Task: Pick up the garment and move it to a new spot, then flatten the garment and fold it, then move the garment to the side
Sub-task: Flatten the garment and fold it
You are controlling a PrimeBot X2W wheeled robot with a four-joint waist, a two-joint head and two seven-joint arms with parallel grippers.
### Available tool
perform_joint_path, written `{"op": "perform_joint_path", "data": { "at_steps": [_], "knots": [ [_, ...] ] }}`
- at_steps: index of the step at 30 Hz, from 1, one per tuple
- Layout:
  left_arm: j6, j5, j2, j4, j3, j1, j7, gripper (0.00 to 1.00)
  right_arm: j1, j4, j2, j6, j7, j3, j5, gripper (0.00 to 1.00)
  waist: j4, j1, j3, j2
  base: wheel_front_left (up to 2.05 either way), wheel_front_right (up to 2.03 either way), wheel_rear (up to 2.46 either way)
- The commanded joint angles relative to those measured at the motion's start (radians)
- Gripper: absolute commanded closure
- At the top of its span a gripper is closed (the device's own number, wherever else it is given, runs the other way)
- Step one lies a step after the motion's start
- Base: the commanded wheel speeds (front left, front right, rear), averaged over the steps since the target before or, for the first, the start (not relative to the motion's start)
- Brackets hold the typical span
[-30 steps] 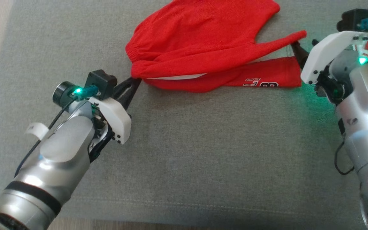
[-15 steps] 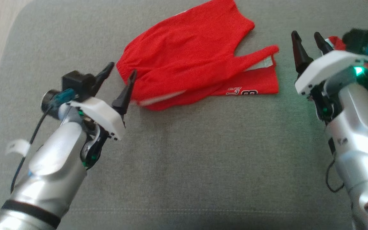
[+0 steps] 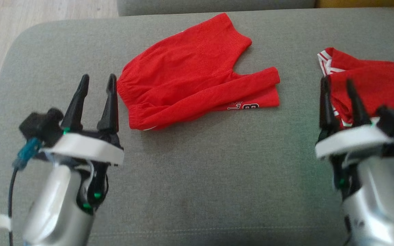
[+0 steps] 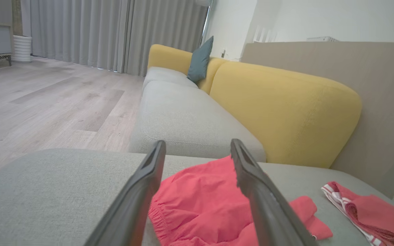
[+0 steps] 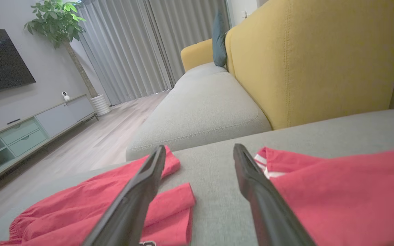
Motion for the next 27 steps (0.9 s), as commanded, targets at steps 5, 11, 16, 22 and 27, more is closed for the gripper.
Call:
{"op": "perform_joint_path", "data": {
  "at_steps": [5,11,16,22,27],
  "knots": [
    [-0.019,0.050,-0.071,-0.111,0.139,0.084,-0.008,0.00,0.135,-0.163,0.056,0.007,-0.002,-0.010,-0.068,0.00,-0.006,0.0000,0.001,0.0000,0.00,0.00,0.00],
    [-0.065,0.108,-0.121,-0.107,0.179,0.145,-0.008,0.00,0.194,-0.223,0.064,0.007,0.027,-0.004,-0.081,0.00,0.008,0.0000,0.010,0.0000,0.00,0.00,0.00],
    [-0.098,0.142,-0.137,-0.088,0.179,0.133,-0.008,0.00,0.157,-0.219,0.065,0.007,0.085,-0.011,-0.064,0.00,0.036,0.0000,0.028,0.0000,0.00,0.00,0.00],
    [-0.119,0.153,-0.147,-0.070,0.179,0.113,-0.008,0.00,0.064,-0.133,0.065,0.007,0.196,-0.023,-0.094,0.00,0.078,0.0000,0.064,0.0000,0.00,0.00,0.00],
    [-0.131,0.153,-0.150,-0.050,0.171,0.098,-0.008,0.00,0.004,-0.055,0.065,0.007,0.244,0.029,-0.045,0.00,0.117,0.0000,0.085,0.0000,0.00,0.00,0.00]
  ]
}}
